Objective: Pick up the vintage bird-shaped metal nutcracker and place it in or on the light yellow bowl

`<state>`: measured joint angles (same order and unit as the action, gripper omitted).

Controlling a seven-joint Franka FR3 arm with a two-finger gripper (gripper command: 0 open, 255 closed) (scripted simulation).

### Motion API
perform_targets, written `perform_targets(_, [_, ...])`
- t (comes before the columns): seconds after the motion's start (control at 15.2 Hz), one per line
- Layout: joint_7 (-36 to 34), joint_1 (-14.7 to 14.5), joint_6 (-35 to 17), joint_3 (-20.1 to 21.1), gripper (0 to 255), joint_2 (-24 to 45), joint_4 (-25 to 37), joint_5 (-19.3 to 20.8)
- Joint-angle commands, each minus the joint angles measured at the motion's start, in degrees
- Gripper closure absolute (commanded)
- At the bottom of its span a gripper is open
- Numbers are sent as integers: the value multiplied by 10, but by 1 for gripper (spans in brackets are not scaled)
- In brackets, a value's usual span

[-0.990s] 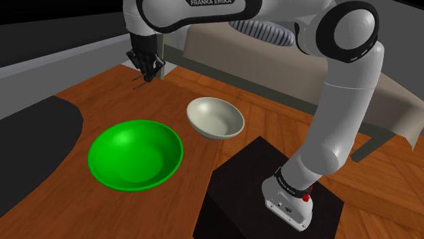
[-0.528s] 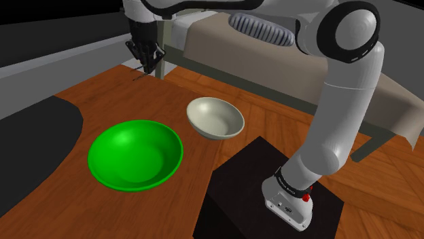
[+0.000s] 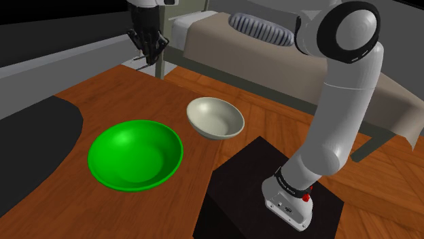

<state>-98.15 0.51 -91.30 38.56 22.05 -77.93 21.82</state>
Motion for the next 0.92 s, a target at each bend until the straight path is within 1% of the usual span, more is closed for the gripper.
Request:
perform_targets(0.0, [1,-8,9,1,255,4,32,4])
perform_targets(0.07, [2,-9,13,1,255,5,37,5])
perform_targets(0.26, [12,41,-31,16,255,-90,-83,-48])
perform_targets(0.46, [37,75,-63,19,255,-184,-183,-107])
perform_targets(0.66, [69,89,-82,9,255,-276,-269,-166])
perform_targets(0.86, [102,83,-90,-13,255,-364,-344,-217])
